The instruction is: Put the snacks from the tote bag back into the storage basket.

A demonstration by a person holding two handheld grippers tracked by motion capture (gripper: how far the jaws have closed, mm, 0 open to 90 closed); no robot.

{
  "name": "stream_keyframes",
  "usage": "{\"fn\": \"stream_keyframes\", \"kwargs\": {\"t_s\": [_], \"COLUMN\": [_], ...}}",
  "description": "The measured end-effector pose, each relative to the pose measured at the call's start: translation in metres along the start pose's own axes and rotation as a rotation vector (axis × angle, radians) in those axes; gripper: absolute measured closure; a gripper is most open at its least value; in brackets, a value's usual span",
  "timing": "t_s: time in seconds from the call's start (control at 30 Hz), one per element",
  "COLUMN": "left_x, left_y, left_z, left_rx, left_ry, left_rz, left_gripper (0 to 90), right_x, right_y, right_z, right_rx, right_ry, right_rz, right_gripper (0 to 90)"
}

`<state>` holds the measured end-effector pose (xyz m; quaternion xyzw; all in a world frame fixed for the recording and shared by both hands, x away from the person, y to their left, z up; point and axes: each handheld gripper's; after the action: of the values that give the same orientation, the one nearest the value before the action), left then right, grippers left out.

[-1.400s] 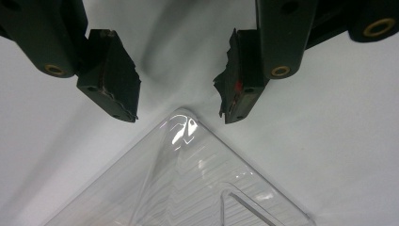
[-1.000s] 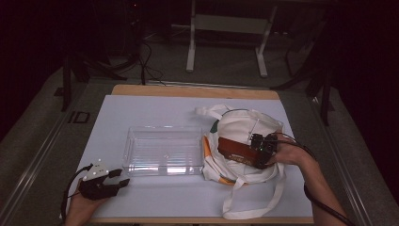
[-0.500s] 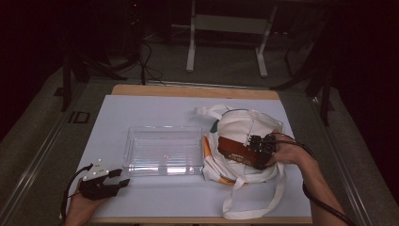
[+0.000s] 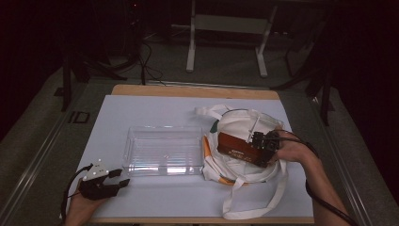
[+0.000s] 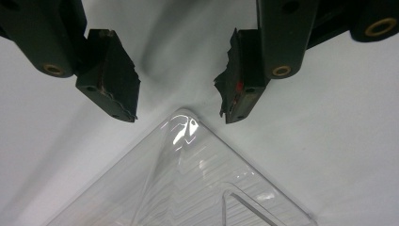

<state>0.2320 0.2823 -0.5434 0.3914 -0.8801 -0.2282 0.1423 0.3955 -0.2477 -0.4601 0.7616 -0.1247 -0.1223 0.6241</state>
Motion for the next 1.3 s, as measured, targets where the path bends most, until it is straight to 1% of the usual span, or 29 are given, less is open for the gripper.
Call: {"fn": "stream_keyframes", "kwargs": {"t_s": [0.1,0.3,0.37,0.57,0.73,0.87,0.97,1.07,1.1,1.3], "left_x": [0.0,0.0,0.0,0.0,0.0,0.0,0.0,0.0,0.0,0.0], "left_y": [0.0,0.0,0.0,0.0,0.0,0.0,0.0,0.0,0.0,0.0], "left_z": [0.0,0.0,0.0,0.0,0.0,0.0,0.0,0.0,0.0,0.0], "left_rx": [0.0,0.0,0.0,0.0,0.0,0.0,0.0,0.0,0.001,0.001], "left_ry": [0.0,0.0,0.0,0.001,0.001,0.002,0.002,0.002,0.002,0.002], "left_rz": [0.0,0.0,0.0,0.002,0.001,0.001,0.002,0.002,0.002,0.002], "left_gripper": [46.3,46.3,46.3,46.3,46.3,46.3,46.3,46.3,46.3,46.3], "right_x": [0.001,0.002,0.003,0.004,0.005,0.005,0.005,0.005,0.005,0.003], "right_y": [0.005,0.015,0.023,0.032,0.037,0.041,0.047,0.051,0.057,0.071], "right_z": [0.001,0.003,0.005,0.009,0.01,0.01,0.009,0.008,0.006,0.003], "right_rx": [0.012,0.018,0.025,0.061,0.102,0.117,0.152,0.167,0.179,0.214], "right_ry": [0.001,0.0,0.001,-0.011,-0.013,-0.014,-0.02,-0.017,-0.015,-0.006], "right_rz": [0.004,0.016,0.025,0.027,0.022,0.025,0.024,0.028,0.034,0.049], "right_gripper": [43.3,43.3,43.3,43.3,43.3,43.3,43.3,43.3,43.3,43.3]}}
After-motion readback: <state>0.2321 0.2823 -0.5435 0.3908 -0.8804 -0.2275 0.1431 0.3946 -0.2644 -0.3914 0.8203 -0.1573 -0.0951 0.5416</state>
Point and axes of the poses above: each handheld gripper's, and its own axes: y roughly backward along the jaws, z roughly out of its underside, x roughly to its right, and after that the axes turned 9 degrees about x, right-handed
